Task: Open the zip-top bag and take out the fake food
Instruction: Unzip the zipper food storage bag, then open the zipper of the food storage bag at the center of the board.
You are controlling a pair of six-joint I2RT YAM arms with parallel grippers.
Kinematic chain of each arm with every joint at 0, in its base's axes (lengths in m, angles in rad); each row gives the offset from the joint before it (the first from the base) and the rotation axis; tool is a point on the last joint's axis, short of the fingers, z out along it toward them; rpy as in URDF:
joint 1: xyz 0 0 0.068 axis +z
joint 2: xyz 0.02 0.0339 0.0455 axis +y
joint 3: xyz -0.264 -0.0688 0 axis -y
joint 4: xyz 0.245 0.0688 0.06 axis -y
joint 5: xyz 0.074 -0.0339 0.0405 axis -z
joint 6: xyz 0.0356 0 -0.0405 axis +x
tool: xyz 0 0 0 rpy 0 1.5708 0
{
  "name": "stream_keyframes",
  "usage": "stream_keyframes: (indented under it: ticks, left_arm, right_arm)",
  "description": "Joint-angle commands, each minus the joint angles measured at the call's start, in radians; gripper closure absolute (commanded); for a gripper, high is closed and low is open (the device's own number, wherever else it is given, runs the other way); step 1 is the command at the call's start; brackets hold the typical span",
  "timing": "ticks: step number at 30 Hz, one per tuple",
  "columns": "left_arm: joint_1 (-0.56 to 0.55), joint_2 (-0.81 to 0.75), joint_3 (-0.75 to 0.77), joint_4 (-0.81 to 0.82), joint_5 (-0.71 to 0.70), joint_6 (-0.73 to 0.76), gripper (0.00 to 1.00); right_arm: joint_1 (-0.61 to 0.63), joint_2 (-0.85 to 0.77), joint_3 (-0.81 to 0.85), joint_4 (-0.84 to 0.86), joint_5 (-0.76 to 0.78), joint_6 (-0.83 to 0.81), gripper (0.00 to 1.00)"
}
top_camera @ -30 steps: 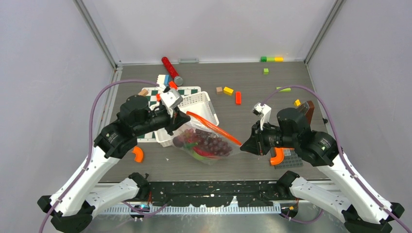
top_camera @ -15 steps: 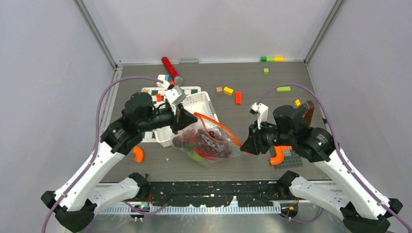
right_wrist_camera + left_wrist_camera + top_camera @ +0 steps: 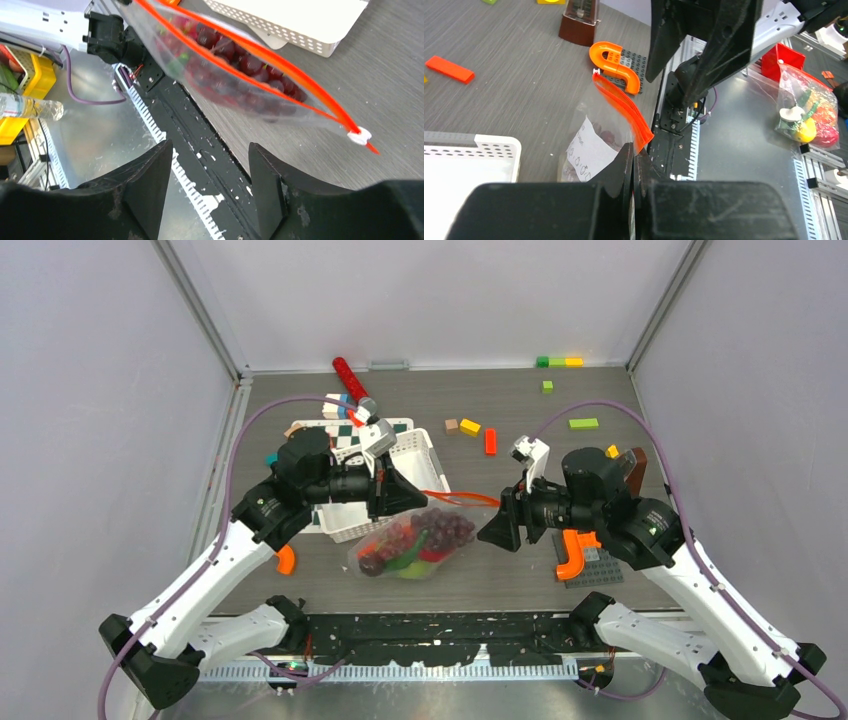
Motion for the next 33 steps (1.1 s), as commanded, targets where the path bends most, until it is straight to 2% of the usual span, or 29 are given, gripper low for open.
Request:
stream_keyframes:
  ticks: [1, 10, 14, 19, 33]
  left_arm:
    - [0.000, -0.027, 0.006, 0.129, 0.087, -0.019, 1.00]
    - [-0.001, -0.019, -0.005, 0.140, 0.111, -0.028, 1.00]
    - [-0.002, -0.019, -0.011, 0.157, 0.118, -0.040, 1.00]
    - [-0.002, -0.014, -0.015, 0.167, 0.125, -0.047, 1.00]
    - [-0.007, -0.016, -0.024, 0.176, 0.136, -0.053, 1.00]
  right_arm:
    - [0.000, -0.006, 0.021, 0.094, 0.051, 0.013, 0.39]
    - [0.000, -0.008, 0.047, 0.118, 0.126, -0.023, 0.43]
    - [0.000, 0.013, 0.047, 0.102, 0.104, -0.042, 0.45]
    - [0.000, 0.047, 0.015, 0.114, 0.005, -0.053, 0.43]
    - [0.000, 0.092, 0.005, 0.156, 0.055, -0.070, 0.45]
